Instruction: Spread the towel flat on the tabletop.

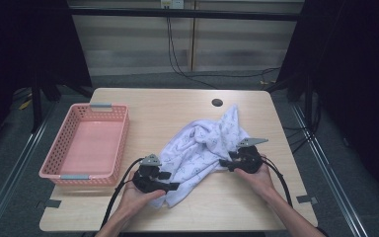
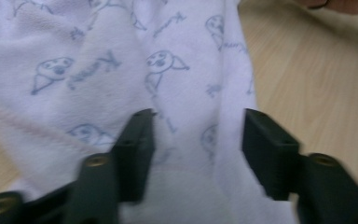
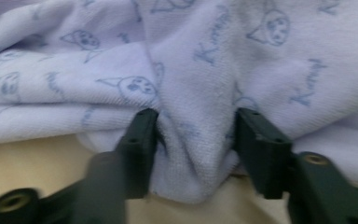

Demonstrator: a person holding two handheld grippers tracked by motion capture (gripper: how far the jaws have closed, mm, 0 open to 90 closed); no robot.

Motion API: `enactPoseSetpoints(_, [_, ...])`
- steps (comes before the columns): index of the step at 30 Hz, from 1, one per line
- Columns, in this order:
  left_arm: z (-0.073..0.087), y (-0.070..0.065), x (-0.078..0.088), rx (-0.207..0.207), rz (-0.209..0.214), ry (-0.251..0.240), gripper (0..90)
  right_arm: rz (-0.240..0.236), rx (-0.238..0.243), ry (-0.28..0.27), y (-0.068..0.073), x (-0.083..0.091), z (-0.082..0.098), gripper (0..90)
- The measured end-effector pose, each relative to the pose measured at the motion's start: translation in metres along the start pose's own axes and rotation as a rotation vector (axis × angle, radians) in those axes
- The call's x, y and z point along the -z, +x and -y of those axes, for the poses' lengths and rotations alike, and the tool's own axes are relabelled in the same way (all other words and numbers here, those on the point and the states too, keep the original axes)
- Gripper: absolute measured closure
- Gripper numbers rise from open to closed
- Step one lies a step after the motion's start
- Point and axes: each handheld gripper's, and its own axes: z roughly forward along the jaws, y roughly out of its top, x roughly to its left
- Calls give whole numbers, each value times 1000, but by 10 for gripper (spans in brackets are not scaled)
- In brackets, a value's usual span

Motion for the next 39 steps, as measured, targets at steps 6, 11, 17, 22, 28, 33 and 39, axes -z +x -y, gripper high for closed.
enactPoseSetpoints(6, [0, -9, -6, 32, 145, 13, 871, 75, -47, -94, -31, 10, -24, 806])
enactPoseSetpoints(11, [-16, -27, -11, 55, 270, -92, 873, 159, -67, -161, -58, 21, -45, 807])
enactPoseSetpoints(17, [-26, -29, -7, 53, 223, -106, 719, 77, -94, -186, -61, 26, -48, 463])
enactPoseSetpoints(22, [-14, -27, 27, 69, 169, -118, 564, 13, -60, -185, -23, 48, -25, 379])
enactPoseSetpoints(28, [-1, -53, 23, -19, 205, -53, 529, -168, 13, -95, 35, 54, 8, 426])
enactPoseSetpoints(33, [6, -56, 6, -36, 171, 13, 455, -293, 88, 13, 76, 30, 24, 423])
enactPoseSetpoints(39, [5, -44, -6, -23, 60, 46, 783, -299, 148, 47, 90, 10, 25, 404])
